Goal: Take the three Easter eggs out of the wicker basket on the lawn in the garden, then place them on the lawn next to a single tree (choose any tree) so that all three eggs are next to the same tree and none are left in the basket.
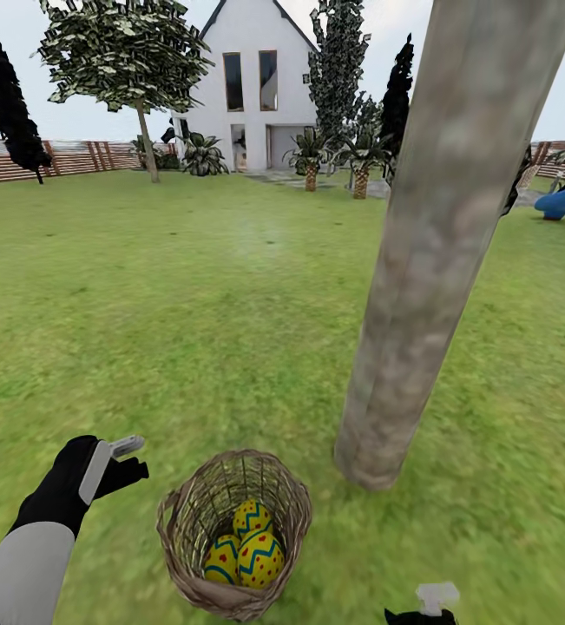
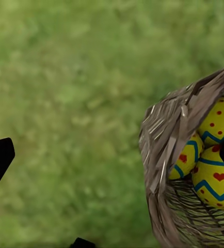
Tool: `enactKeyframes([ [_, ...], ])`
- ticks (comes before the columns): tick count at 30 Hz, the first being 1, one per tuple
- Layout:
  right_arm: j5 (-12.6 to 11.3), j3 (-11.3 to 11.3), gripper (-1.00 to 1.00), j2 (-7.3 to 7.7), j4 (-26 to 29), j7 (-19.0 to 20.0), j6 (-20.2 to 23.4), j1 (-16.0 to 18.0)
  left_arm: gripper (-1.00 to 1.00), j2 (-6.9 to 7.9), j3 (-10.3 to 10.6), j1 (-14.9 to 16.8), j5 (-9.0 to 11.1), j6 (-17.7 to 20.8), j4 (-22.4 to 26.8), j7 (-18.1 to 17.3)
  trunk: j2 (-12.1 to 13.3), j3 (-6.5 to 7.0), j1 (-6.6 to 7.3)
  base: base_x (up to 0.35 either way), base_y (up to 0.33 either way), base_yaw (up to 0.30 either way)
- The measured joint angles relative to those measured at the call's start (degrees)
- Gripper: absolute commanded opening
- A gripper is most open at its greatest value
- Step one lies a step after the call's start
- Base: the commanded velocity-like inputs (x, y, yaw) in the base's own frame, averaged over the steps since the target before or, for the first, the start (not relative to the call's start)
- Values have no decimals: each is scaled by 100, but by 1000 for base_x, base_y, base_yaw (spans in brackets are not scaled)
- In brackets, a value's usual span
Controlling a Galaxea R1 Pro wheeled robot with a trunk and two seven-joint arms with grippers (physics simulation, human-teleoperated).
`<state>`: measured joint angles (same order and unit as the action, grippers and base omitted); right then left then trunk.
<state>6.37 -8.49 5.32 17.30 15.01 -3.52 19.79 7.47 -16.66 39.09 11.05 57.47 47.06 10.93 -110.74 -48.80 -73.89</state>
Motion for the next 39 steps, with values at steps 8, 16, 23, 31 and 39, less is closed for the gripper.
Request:
enactKeyframes([
  [8, -232, -106, 100, 1, 1031, 1398, 39, 4, 100, 0, 0, 0, 3, -8, 0, 0, 321, 144, 176, 0, 0, 0],
  [16, -1722, -220, 100, 138, 3143, 1902, 1726, -45, 100, 5, 0, -3, -1, -33, -52, 0, 642, 288, 352, 0, 0, 0],
  [23, -1735, -197, 100, 119, 4224, 1897, 2099, -117, 100, 15, -3, -6, -9, -35, -73, 0, 923, 413, 505, 0, 0, 0],
  [31, -922, -130, 100, 94, 5297, 1837, 3754, -119, 100, 128, -327, -3, -15, -19, -67, -8, 924, 414, 506, 0, 0, 0],
  [39, -355, 1338, 100, -195, 5795, 806, 4909, -95, 100, 203, -1206, -1, 35, -11, 22, -24, 924, 414, 506, 0, 0, 0],
])
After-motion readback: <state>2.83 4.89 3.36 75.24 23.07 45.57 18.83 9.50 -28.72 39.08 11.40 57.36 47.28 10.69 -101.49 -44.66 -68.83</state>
